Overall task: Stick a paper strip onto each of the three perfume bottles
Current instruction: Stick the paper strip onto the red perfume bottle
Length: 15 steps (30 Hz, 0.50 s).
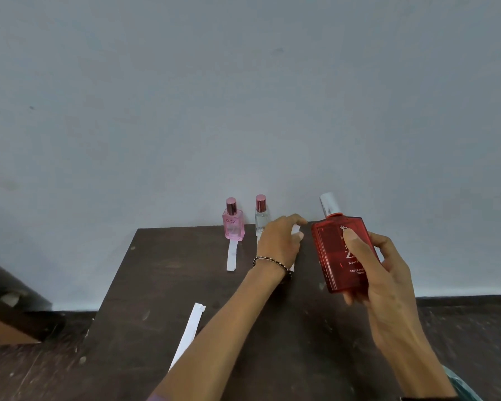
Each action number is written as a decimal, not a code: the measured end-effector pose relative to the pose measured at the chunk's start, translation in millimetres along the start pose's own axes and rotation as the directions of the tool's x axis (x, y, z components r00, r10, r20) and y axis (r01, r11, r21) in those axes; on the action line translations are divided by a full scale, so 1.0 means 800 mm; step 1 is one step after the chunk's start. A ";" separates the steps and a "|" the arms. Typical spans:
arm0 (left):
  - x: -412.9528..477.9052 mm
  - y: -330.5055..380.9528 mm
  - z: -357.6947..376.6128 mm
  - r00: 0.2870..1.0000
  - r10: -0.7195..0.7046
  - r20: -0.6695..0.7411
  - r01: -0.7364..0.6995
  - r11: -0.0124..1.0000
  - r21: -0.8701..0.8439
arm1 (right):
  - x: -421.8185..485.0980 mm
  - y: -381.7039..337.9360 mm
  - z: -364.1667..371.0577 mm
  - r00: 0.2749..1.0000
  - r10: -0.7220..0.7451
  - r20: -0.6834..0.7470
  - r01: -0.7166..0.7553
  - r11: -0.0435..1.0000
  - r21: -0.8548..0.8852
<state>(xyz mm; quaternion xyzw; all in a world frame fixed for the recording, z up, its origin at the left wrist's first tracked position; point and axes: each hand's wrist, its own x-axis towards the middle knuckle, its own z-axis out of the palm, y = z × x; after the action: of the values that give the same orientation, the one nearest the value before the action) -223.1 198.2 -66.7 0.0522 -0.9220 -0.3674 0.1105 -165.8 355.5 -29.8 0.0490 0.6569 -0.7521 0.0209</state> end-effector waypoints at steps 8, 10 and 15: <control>0.003 -0.003 0.013 0.999 0.045 -0.031 -0.042 0.994 0.097 | 0.001 0.000 0.002 1.000 0.000 0.015 -0.001 1.000 0.010; 0.004 -0.007 0.017 0.999 0.031 -0.038 -0.027 0.994 0.105 | 0.001 0.000 0.002 1.000 0.003 0.019 -0.004 1.000 0.007; 0.009 -0.008 0.019 1.000 0.021 0.006 -0.022 0.990 0.141 | -0.001 -0.001 0.002 1.000 -0.011 0.010 0.010 1.000 0.014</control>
<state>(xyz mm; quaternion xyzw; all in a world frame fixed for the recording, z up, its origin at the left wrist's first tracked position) -233.7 202.1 -80.6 0.0493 -0.9464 -0.3002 0.1084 -165.5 354.0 -29.0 0.0418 0.6519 -0.7569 0.0201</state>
